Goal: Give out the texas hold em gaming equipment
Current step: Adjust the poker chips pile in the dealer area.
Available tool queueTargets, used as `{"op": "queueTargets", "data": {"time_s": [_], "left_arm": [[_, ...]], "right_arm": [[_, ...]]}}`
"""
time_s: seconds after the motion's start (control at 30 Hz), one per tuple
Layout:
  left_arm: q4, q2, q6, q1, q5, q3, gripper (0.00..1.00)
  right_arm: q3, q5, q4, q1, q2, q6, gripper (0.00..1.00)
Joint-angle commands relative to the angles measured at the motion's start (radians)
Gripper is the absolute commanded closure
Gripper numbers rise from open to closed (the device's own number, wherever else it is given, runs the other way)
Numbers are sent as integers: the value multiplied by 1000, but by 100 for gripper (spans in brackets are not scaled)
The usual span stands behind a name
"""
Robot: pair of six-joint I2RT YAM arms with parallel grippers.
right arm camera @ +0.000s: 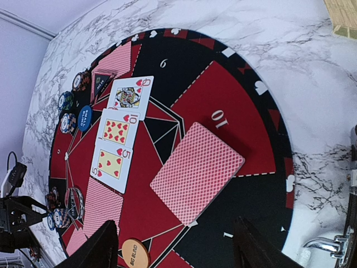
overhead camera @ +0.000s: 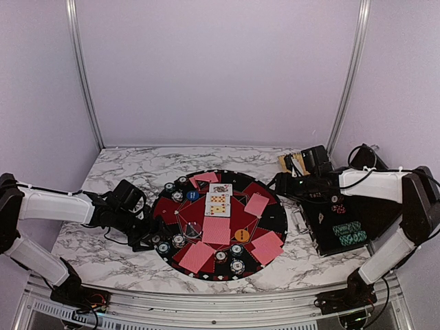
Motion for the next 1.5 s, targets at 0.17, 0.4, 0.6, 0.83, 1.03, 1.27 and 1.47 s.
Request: {"op": "queueTargets", "data": {"time_s": [0.17,0.4,0.6,0.83,1.03,1.27,1.47], "left_arm": [[-25,-21,11,-3,9,17,11],[-25,-23,10,-3,14,22,11],[-28,-29,9,-3,18,25,11],[-35,-35,9,-3,17,30,11],[-36,-25,12,-3,18,39,11],[-42,-15,17,-3,22,46,11],[-60,-26,16,-2,14,32,12]], "right_arm": [[1,8,16,8,-20,7,32],[-2,10,19,8,-23,9,32],[-2,9,19,8,-22,10,32],[-3,9,20,7,-22,10,32],[-1,7,24,8,-18,10,32],[-3,7,23,7,-17,10,32],[-5,2,31,8,-13,13,32]]}}
